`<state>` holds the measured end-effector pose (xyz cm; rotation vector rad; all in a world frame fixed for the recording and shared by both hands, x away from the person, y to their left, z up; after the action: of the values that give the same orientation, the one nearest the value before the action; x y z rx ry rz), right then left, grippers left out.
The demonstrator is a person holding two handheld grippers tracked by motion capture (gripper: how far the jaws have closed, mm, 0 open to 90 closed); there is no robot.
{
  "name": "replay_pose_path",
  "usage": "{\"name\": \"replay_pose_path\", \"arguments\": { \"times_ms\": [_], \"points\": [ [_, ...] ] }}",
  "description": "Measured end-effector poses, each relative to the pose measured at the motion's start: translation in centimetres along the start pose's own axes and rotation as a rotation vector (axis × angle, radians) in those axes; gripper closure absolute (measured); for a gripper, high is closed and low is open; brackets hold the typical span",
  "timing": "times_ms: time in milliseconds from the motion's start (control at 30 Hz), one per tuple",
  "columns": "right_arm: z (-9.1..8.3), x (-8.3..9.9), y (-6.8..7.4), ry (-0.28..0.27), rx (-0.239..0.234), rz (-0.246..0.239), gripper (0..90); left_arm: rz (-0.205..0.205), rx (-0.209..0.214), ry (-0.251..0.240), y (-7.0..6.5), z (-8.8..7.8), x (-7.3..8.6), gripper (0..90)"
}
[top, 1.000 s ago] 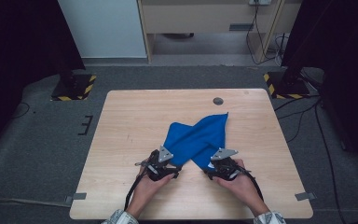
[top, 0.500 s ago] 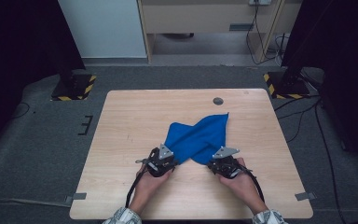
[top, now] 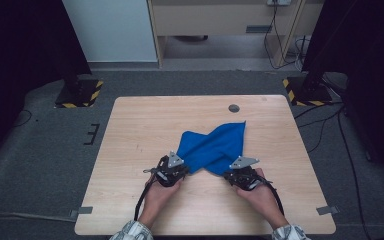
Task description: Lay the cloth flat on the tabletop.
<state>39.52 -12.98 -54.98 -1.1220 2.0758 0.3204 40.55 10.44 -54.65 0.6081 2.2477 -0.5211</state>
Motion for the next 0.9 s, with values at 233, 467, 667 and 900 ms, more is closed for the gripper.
{"name": "replay_pose_path", "arguments": {
  "times_ms": [233,467,667,900],
  "points": [
    [-0.8,0.1,-0.6,-0.028,0.002,0.022,84.5,-0.014,0.010,-0.019,-0.1,-0.6,-0.6,84.1],
    [-1.8,0.4,-0.8,-0.043,0.000,0.023,84.6,-0.015,0.007,-0.036,0.1,-1.2,-1.4,85.1],
    [-2.6,0.4,-1.1,-0.063,0.003,0.028,84.7,-0.029,0.008,-0.055,0.4,-1.7,-2.1,85.5],
    [-3.9,0.9,-1.6,-0.082,0.005,0.037,84.8,-0.024,0.005,-0.049,0.9,-1.7,-3.1,86.1]
  ]
}}
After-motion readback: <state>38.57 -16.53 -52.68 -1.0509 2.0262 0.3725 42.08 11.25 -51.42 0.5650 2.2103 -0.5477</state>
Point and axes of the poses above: each handheld gripper's, and its own axes: z roughly forward along the jaws, x roughly out of its underside, y roughly to its left, the point moved 4 cm from there along z, roughly forward along the jaws, and after that the axes turned 11 degrees about -z, right-handed, at the moved point
